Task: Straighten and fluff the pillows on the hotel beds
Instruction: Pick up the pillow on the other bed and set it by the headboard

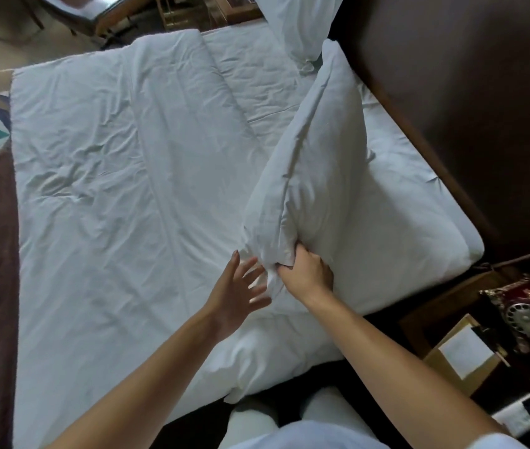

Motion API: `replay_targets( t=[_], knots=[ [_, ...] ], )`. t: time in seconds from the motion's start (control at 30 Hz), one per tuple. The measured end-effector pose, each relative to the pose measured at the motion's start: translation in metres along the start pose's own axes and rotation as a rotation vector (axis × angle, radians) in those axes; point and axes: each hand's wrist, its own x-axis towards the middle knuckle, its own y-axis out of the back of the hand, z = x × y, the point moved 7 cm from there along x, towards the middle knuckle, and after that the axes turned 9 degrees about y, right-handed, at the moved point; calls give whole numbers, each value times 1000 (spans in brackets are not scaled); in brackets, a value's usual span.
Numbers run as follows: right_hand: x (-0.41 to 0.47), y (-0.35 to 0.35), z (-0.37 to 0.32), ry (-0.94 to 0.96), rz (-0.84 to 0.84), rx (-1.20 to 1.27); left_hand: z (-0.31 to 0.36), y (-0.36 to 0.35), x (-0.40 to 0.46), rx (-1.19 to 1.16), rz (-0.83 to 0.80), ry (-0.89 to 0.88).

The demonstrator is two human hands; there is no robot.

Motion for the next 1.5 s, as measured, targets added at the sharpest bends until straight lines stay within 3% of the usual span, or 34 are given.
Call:
replay_targets(
  t=[0.1, 0.23, 0.3, 0.4, 0.53, 0.63, 0.7, 0.8, 1.0, 1.27, 1.5],
  knots=[
    [3, 9, 18, 62, 58, 24, 24, -13, 4, 236, 64, -58],
    [9, 21, 33, 145, 55, 27, 104, -43, 7, 874, 492, -310],
    [9, 26, 42, 188, 34, 38, 133, -70, 11, 1068, 605, -413],
    [5, 31, 64, 236, -62, 58, 154, -118, 40, 1159, 545, -419],
    [-4, 43, 113, 224, -258, 263, 158, -167, 90, 954, 480, -307],
    [-18, 45, 143, 217, -365, 446, 145, -200, 129, 1076, 471, -254],
    [-26, 43, 158, 116, -445, 700, 128, -214, 152, 1156, 454, -183],
    [-22, 57, 169, -52, -421, 908, 106, -233, 174, 1296, 441, -118],
    [-17, 40, 169, -150, -346, 610, 75, -272, 197, 1742, 434, -67],
    [-7, 15, 141, -101, -312, 433, 63, -273, 197, 1853, 289, -23],
    [-31, -1, 131, -124, -453, 238, 75, -243, 171, 2068, 484, -225]
  ],
)
